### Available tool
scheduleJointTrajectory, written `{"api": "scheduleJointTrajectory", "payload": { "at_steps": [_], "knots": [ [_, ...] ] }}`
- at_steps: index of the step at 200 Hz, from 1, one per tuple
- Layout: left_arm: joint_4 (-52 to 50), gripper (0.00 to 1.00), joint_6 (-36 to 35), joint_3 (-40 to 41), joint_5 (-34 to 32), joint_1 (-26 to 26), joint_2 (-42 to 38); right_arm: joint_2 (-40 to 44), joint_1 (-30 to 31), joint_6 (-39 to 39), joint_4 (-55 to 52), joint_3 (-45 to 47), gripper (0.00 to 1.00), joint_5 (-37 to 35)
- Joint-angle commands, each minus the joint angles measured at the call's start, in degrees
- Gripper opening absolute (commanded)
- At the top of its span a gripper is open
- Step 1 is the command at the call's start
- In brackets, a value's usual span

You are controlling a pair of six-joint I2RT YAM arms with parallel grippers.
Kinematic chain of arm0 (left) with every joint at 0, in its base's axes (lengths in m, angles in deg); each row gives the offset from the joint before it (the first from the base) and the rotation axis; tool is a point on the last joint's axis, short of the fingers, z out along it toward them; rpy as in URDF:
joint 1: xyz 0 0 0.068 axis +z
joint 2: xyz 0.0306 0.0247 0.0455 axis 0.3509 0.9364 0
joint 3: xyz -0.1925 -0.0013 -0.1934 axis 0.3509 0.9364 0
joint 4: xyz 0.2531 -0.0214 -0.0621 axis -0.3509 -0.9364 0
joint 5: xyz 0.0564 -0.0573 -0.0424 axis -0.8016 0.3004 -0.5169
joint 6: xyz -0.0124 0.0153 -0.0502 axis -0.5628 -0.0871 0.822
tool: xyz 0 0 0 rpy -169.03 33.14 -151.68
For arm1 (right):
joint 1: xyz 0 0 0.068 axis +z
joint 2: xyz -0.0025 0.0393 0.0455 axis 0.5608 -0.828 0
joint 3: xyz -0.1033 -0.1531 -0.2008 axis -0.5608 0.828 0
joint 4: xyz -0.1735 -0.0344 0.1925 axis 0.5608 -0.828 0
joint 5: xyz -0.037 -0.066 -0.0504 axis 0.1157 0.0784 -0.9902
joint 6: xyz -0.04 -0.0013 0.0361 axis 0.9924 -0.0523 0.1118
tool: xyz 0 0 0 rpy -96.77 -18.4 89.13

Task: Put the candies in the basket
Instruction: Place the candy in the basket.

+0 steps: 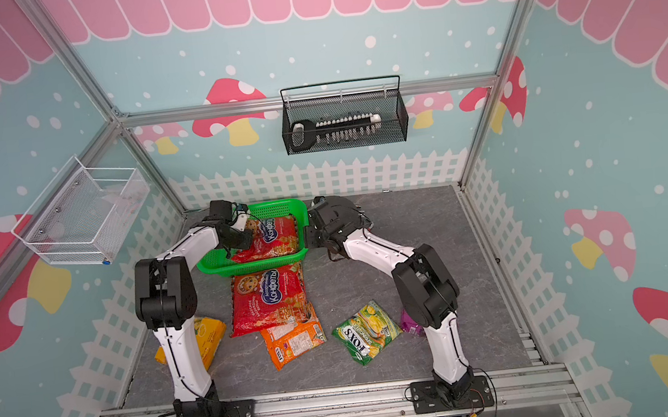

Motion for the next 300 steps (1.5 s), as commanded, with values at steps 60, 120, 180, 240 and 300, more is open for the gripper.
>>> {"api": "scheduleJointTrajectory", "payload": {
  "at_steps": [60, 120, 180, 240, 300],
  "knots": [
    [-2.1, 0.26, -4.8, 0.7, 12.1, -1.6, 0.2, -1.8, -0.3, 3.7, 0.5, -3.6, 0.67, 4.2],
    [-1.6, 0.47, 1.7, -0.3, 8.6, -0.4, -5.1, 1.8, -0.2, 6.7, 0.8, -0.8, 0.67, 5.1],
    [-1.4, 0.55, 16.3, 3.8, -7.6, -0.3, -13.9, 10.3, 0.1, 10.7, 6.5, 13.6, 0.63, 18.9],
    [2.6, 0.61, 21.9, 13.6, -1.6, -4.3, -26.8, 11.8, 2.5, 9.3, 10.8, 24.9, 0.63, 29.3],
    [13.8, 0.63, 33.1, 26.6, 8.1, -4.1, -41.0, 6.8, 5.0, 9.2, 9.6, 23.6, 0.62, 28.8]
  ]
}}
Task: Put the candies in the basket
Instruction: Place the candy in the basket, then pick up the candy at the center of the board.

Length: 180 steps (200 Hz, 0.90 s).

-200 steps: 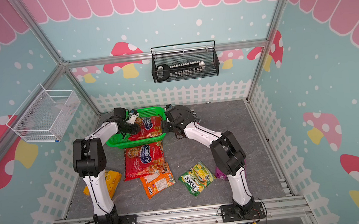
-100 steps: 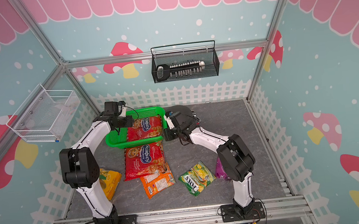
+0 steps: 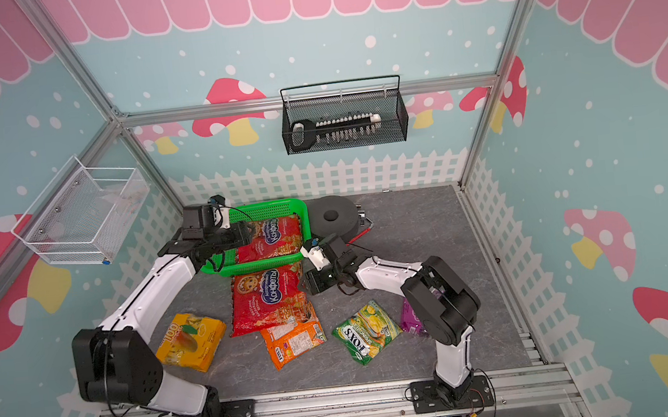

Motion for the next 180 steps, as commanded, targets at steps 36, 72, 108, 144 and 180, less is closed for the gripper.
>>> {"api": "scheduleJointTrajectory", "payload": {
  "at_steps": [36, 72, 108, 144, 180],
  "knots": [
    [6.0, 0.66, 6.2, 6.9, 3.1, 1.5, -6.9, -9.4, 3.2, 0.4, -8.1, -9.0, 0.61, -6.4],
    [7.1, 0.73, 8.0, 11.4, 1.1, 4.4, -10.3, -13.2, 3.3, -0.2, -9.8, -12.2, 0.49, -7.9],
    [7.5, 0.74, 7.6, 13.1, 1.8, 6.5, -12.9, -11.7, 3.5, 1.0, -8.2, -11.6, 0.2, -7.1],
    [7.3, 0.74, 6.9, 12.6, 1.4, 9.8, -15.7, -7.8, 3.9, 2.2, -8.6, -11.3, 0.09, -7.4],
    [7.2, 0.74, 8.1, 12.5, 0.5, 10.2, -15.7, -0.9, 3.9, 2.9, -8.7, -9.3, 0.01, -4.8]
  ]
}}
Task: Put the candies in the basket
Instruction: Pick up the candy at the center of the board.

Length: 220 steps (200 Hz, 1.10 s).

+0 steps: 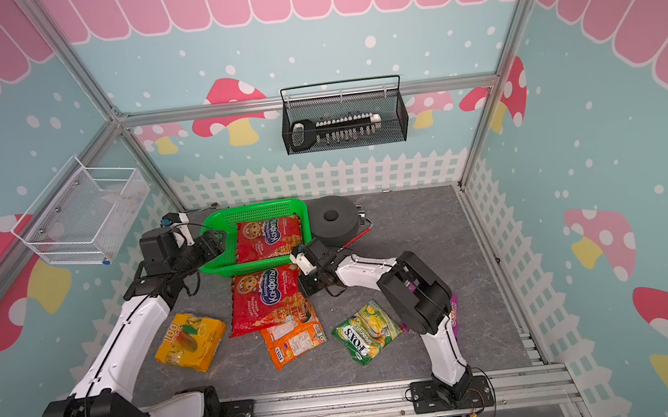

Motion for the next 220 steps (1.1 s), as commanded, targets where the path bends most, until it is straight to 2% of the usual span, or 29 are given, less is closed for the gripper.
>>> {"api": "scheduleJointTrajectory", "payload": {
  "at_steps": [1, 44, 75, 121, 163, 187, 220],
  "knots": [
    [0.5, 0.74, 0.8, -0.5, -0.6, 0.3, -0.3, 6.9, 0.4, 1.4, -0.1, 1.6, 0.01, 1.9],
    [0.5, 0.74, 1.7, -1.6, 1.3, 0.3, 1.3, 13.5, 0.4, 0.5, 0.2, 1.2, 0.0, 4.6],
    [0.4, 0.73, 0.9, -2.2, 3.6, 0.3, 2.3, 16.1, 0.4, -0.5, -0.4, -3.8, 0.0, 5.1],
    [0.2, 0.73, 3.3, -2.1, 4.8, 0.4, 2.4, 17.8, 0.4, -2.5, 1.1, -11.8, 0.0, 7.7],
    [0.2, 0.71, 5.1, -3.5, 12.9, 0.4, 3.1, 18.0, 0.4, -5.0, 0.8, -18.2, 0.0, 5.2],
    [-0.6, 0.71, 10.1, -4.6, 12.3, 0.3, 3.2, 16.9, 0.4, -3.0, -0.1, -21.9, 0.0, 2.8],
    [-4.8, 0.71, 20.4, -4.8, 3.8, 0.7, 4.4, 13.3, 0.4, 0.1, -0.6, -29.7, 0.0, 1.3]
  ]
}}
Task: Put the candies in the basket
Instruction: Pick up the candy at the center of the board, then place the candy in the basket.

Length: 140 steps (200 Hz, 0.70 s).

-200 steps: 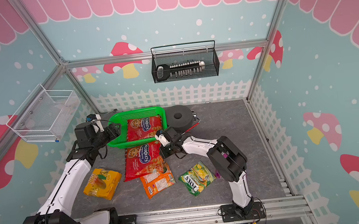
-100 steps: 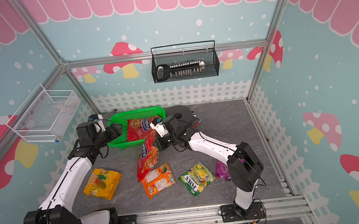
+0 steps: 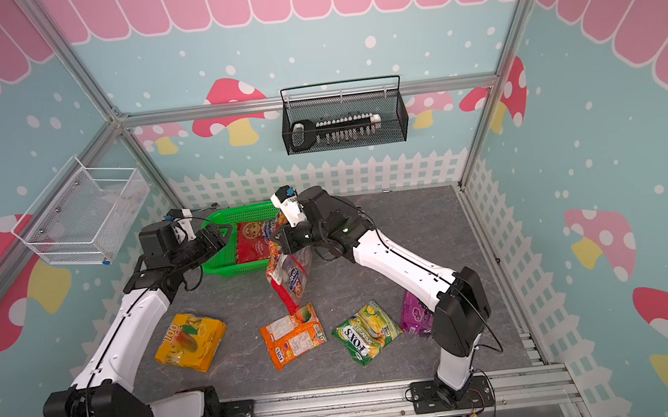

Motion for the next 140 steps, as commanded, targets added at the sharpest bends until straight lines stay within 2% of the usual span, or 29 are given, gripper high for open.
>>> {"api": "scheduleJointTrajectory", "payload": {
  "at_steps": [1, 29, 55, 108, 140],
  "knots": [
    [-4.2, 0.71, 9.2, -1.3, -5.1, 0.6, 1.4, -0.3, 0.2, 3.1, 8.1, -8.1, 0.0, -0.1],
    [-6.9, 0.71, 11.4, -1.9, -5.7, 2.2, 4.1, -5.7, 0.2, 3.1, 8.1, -16.5, 0.0, 1.3],
    [-7.2, 0.72, 10.4, -1.7, -5.9, 2.8, 4.6, -13.2, 0.1, 1.3, 8.3, -24.8, 0.0, 2.2],
    [-9.6, 0.71, 10.1, 0.1, -12.7, 3.2, 2.1, -28.5, 0.1, -3.3, 9.6, -43.3, 0.0, 3.9],
    [-10.7, 0.7, 7.3, 0.5, -14.4, 3.1, 1.3, -33.5, 0.0, -4.4, 15.1, -46.5, 0.0, 1.8]
  ]
}}
